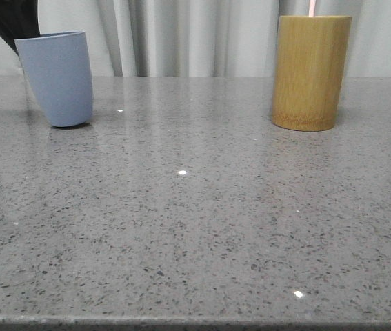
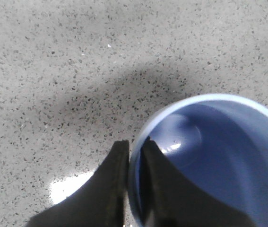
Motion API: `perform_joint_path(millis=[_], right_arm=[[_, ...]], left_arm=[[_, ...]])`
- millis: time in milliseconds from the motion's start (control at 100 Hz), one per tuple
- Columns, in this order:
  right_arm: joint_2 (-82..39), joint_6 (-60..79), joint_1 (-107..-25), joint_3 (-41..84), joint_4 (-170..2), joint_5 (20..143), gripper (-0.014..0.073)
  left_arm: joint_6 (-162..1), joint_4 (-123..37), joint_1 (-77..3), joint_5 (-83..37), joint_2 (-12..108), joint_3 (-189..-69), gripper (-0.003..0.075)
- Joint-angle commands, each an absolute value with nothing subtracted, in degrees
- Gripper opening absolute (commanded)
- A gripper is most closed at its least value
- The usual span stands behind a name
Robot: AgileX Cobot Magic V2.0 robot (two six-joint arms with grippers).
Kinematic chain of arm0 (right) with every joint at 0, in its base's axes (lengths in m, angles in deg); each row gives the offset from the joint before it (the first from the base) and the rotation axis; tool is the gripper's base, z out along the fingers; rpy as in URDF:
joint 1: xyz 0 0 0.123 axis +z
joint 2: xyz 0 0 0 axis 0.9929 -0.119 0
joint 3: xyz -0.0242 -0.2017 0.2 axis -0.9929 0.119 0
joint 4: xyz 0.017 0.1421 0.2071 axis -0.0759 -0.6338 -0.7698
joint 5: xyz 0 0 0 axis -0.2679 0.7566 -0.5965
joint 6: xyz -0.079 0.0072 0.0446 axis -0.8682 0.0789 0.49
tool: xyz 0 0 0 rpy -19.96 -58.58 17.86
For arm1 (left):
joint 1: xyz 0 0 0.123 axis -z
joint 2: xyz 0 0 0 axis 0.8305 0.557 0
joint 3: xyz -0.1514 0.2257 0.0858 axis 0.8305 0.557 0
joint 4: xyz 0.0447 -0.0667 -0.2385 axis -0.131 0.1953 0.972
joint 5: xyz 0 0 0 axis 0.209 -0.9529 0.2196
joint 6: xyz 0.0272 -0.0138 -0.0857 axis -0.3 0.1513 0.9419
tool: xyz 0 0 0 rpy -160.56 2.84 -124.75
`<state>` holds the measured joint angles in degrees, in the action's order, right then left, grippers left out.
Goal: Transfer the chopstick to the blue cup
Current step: 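Grip the blue cup rim with the left gripper and slide it toward the bamboo cup, then release the blue cup and lift the left gripper away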
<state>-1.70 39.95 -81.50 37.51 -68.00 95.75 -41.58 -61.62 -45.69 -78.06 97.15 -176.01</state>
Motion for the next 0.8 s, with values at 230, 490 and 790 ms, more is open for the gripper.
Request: perform_joint_path(millis=[230,490,790], right_arm=[[-1.92,39.83,-81.73,35.37,-67.83,92.05,0.0422],[-1.92,39.83,-81.73,35.37,-67.83,92.05,0.0422],[-1.92,39.83,-81.73,35.37,-67.83,92.05,0.0422]], left_arm=[[-40.70,-60.56,-39.05,-74.26,94.20,-181.59,-0.0019],[-40.70,-60.54,-32.26,-74.48,98.25,-186.41,-0.0019],[-40.70,-60.17,-29.92,-78.78,104.32,-194.09,-0.0019]])
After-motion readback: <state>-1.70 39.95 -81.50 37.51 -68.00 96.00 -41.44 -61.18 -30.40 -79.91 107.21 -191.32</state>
